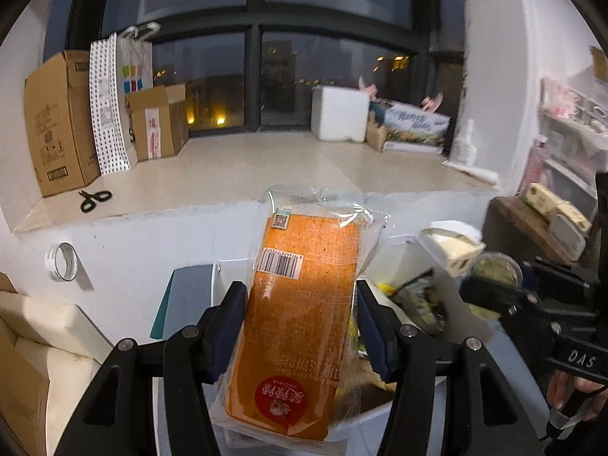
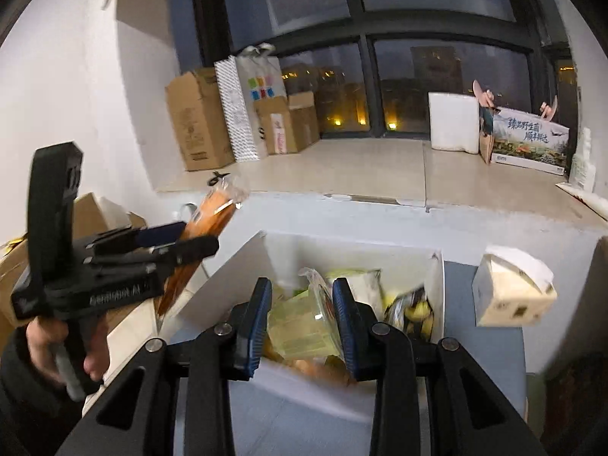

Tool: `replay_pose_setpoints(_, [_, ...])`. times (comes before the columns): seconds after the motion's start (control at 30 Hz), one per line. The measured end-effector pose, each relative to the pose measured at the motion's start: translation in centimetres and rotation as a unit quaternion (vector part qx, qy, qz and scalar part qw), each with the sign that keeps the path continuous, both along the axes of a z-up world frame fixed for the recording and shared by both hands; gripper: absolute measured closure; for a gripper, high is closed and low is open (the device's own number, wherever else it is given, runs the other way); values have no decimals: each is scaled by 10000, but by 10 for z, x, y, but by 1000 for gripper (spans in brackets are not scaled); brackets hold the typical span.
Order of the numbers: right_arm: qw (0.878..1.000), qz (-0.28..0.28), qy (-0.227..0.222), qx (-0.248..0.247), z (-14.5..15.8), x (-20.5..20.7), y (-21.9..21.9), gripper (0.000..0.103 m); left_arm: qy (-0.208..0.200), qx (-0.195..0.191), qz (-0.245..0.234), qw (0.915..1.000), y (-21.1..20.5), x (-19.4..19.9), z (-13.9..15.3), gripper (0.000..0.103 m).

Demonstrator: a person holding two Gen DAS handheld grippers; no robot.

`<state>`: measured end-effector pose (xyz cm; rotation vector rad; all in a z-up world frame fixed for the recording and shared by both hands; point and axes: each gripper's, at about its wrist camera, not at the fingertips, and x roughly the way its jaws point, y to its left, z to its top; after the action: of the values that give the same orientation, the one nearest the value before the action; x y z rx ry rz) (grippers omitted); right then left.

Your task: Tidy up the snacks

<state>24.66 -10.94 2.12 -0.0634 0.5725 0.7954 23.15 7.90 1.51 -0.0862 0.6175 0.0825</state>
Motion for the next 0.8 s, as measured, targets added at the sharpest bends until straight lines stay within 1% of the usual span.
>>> replay_pose_setpoints(0.03, [10000,-36,84,-27,-2,15,8,67,70,-2,41,10000,1,7,-4,42])
replay_pose_setpoints(0.1, [9997,-87,220,-65,-7,38,16,67,162,19,167,9997,4,22,-15,37])
replay_pose_setpoints(0.13, [9995,-149,272,-76,-12,48,18,67,193,-3,197,9996,6,26,-19,27])
replay_pose_setpoints(0.17, [9990,-207,387,-81,-16,58,20,67,238,-103,148,9996,9,31,-24,14])
replay_pose_setpoints(0.2, [9983,-375,427,-147,-19,66,19,65,333,-245,116,9991,12,34,-28,10])
replay_pose_setpoints(0.23, [9972,-578,402,-254,-22,71,18,49,311,-302,134,9990,14,33,-30,7])
replay_pose_setpoints(0.27, [9961,-718,382,-354,-25,77,18,30,264,-304,150,9991,15,31,-30,4])
replay_pose_setpoints(0.3, [9953,-792,389,-391,-29,82,17,0,231,-283,158,9992,15,28,-30,2])
replay_pose_setpoints(0.37, [9943,-895,465,-354,-34,87,9,0,215,-139,186,9995,13,22,-28,0])
replay_pose_setpoints(0.43, [9931,-1008,425,-431,-38,85,3,0,145,176,319,9992,7,17,-24,0])
replay_pose_setpoints(0.5, [9916,-1135,389,-491,-40,82,-2,0,46,266,296,9992,2,10,-19,0])
replay_pose_setpoints(0.6, [9916,-1183,366,-387,-35,71,-10,0,-65,171,180,9997,-4,-1,-11,0])
replay_pose_setpoints(0.67, [9907,-1219,344,-494,-30,64,-10,0,-109,150,202,9996,-7,-8,-3,0])
replay_pose_setpoints(0.7, [9917,-1137,347,-488,-27,59,-10,0,-148,111,173,9997,-9,-15,3,0])
replay_pose_setpoints(0.73, [9932,-1033,318,-426,-23,53,-11,0,-233,40,112,9997,-11,-24,7,0])
replay_pose_setpoints(0.8, [9947,-931,226,-373,-13,36,-13,0,-526,-251,-114,9982,-12,-47,20,0])
